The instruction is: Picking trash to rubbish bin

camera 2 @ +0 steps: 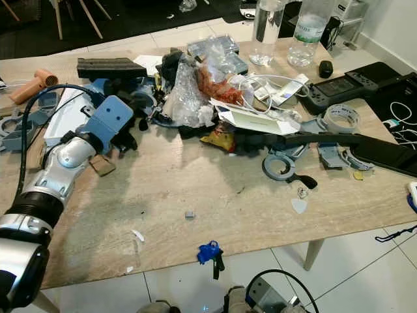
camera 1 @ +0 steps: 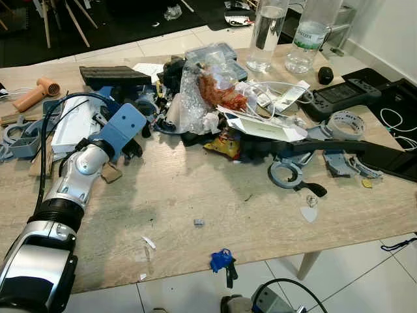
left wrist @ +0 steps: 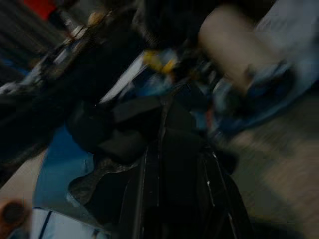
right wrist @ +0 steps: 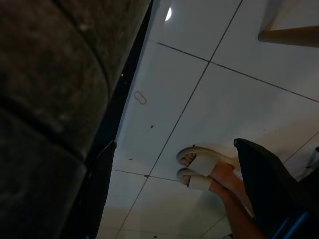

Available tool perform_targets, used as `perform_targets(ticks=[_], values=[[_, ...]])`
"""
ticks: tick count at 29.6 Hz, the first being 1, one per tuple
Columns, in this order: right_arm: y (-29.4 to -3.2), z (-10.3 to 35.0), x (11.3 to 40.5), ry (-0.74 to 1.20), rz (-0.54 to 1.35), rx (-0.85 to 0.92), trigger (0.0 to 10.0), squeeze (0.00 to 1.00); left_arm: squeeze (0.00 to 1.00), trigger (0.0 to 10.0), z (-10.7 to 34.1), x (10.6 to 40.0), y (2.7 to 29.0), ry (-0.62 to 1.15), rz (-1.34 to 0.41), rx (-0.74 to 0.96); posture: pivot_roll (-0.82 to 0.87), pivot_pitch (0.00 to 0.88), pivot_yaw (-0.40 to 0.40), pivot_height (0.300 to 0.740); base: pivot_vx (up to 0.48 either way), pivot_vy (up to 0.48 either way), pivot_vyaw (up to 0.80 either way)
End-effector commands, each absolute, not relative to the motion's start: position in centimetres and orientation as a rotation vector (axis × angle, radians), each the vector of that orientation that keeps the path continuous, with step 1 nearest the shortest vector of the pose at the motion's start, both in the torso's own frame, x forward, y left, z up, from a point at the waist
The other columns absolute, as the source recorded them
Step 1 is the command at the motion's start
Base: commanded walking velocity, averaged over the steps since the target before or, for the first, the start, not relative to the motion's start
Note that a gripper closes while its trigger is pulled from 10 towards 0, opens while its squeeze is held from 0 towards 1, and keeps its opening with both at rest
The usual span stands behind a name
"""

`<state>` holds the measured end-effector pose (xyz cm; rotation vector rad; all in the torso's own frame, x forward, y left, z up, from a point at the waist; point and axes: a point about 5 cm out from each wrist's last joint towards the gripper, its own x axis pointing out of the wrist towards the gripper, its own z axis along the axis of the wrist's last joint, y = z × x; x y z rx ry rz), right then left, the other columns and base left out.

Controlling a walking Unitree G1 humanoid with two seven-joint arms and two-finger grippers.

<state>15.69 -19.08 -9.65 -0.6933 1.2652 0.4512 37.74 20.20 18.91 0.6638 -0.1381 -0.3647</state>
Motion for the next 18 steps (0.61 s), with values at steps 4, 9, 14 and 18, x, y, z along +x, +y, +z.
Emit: perform_targets(ticks=[4,9,14,18], values=[[-17.0,-9.9,15.5,1.241,0.506,-0.644,10.0,0.0,0.0,0.0,19.5,36.2,18.9,-0.183,-0.619,0.479,-0.02,0.153,0.054,0.74,0.0,0.0,0.0],[-17.0,-9.9,15.6,1.239,0.506,-0.647,10.0,0.0,0.0,0.0,21.2,33.9,18.2,-0.223,-0.86,0.327,-0.02,0.151,0.054,0.74,0.0,0.0,0.0],[-17.0,-9.9,15.7,1.237,0.508,-0.65,10.0,0.0,0.0,1.6,23.4,31.8,18.2,-0.309,-0.98,0.216,-0.01,0.148,0.05,0.74,0.0,0.0,0.0],[-17.0,-9.8,15.8,1.234,0.512,-0.656,10.0,0.0,0.0,5.0,25.7,31.0,19.6,-0.43,-0.913,0.055,-0.01,0.144,0.044,0.74,0.0,0.0,0.0]])
